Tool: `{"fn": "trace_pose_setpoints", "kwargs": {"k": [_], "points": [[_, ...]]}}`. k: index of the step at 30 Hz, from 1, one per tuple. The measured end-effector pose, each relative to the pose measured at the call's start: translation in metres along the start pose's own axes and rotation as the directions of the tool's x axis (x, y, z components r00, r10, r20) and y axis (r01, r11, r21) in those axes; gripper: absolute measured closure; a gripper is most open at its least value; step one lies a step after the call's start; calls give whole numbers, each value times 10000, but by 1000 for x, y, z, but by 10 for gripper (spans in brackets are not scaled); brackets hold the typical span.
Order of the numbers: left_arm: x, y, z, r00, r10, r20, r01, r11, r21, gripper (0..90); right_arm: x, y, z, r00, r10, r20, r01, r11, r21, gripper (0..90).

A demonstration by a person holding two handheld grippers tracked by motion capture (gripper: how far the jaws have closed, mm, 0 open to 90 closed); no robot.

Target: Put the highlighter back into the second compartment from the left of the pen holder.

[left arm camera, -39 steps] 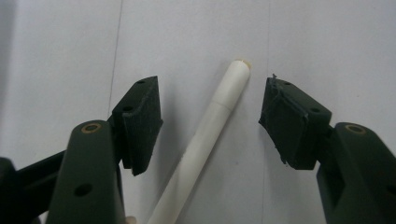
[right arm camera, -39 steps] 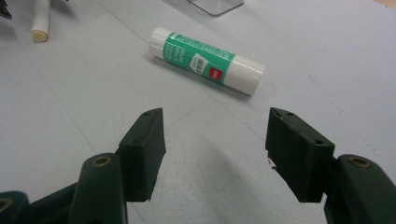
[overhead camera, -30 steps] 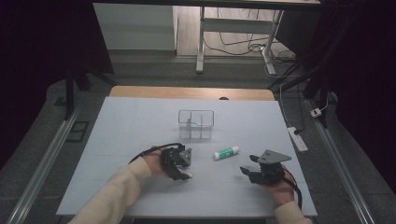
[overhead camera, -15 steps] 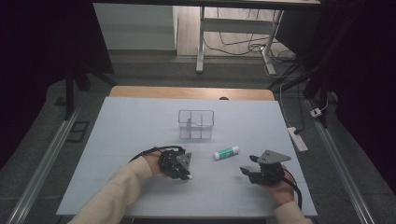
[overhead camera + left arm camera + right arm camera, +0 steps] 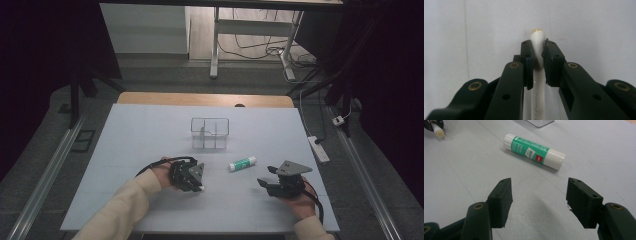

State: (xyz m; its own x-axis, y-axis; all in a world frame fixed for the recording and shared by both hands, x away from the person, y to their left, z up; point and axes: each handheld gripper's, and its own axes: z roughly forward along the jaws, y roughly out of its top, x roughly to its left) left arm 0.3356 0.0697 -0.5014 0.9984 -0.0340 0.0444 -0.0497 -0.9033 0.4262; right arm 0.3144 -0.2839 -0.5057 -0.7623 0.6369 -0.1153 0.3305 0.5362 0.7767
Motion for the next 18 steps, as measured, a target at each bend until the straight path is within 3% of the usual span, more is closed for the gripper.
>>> {"fn": "trace_pose_setpoints", "kwargs": {"k": [8,10,18], "points": [[-3,-5,-14,9940,-876,-658,827,9939,-735,789,0,0,0,10000,-52,11,52,10000,-19,368],[-2,-6,-18,9923,-945,-799,886,9933,-736,789,0,0,0,10000,-48,29,48,10000,3,368],[-2,-12,-32,9835,-1513,-987,1356,9793,-1503,789,0,0,0,10000,-55,45,55,10000,8,369]]}}
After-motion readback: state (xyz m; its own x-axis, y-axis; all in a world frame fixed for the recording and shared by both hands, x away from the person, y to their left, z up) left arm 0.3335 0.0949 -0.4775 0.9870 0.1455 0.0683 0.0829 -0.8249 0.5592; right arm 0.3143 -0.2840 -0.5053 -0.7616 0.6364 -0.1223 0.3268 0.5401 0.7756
